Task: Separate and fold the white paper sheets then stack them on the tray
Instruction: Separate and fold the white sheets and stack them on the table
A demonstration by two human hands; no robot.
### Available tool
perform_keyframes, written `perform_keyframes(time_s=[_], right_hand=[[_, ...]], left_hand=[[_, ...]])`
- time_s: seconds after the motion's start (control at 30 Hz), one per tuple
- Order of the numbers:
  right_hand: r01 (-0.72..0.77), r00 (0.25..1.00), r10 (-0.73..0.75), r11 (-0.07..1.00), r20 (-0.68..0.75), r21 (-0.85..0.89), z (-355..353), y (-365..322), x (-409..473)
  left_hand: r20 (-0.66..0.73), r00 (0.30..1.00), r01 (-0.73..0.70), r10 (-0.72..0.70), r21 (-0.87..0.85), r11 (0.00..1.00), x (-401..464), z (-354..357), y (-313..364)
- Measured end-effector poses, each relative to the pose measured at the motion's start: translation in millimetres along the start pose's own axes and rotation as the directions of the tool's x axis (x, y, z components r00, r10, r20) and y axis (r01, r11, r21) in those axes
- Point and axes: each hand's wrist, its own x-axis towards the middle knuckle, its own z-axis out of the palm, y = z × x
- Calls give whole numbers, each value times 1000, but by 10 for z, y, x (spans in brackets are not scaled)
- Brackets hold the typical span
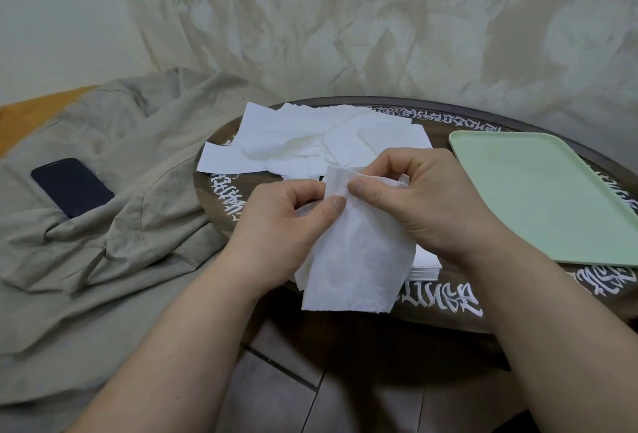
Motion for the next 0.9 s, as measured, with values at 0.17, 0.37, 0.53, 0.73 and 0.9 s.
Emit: perform_keyframes(time_s=[0.17,0.37,0.53,0.73,0.9], right_hand=[[10,1000,-10,1000,-18,-16,-2,7,2],[30,999,-30,999,-14,-30,-4,10,0],[57,998,-58,996,-15,-76,-10,7,-2],[75,996,-81,988,-34,-138,1,19,17],[142,990,-141,940,26,-309,-1,24,33]], left_hand=[[0,1000,-28,29,49,998,9,6,-25],[12,999,-47,46,78,996,8,-6,-33],[15,999,-45,44,91,995,21,-20,-67],[20,995,-98,97,144,985,19,-29,-57],[22,992,-127,126,196,972,12,-54,-55]])
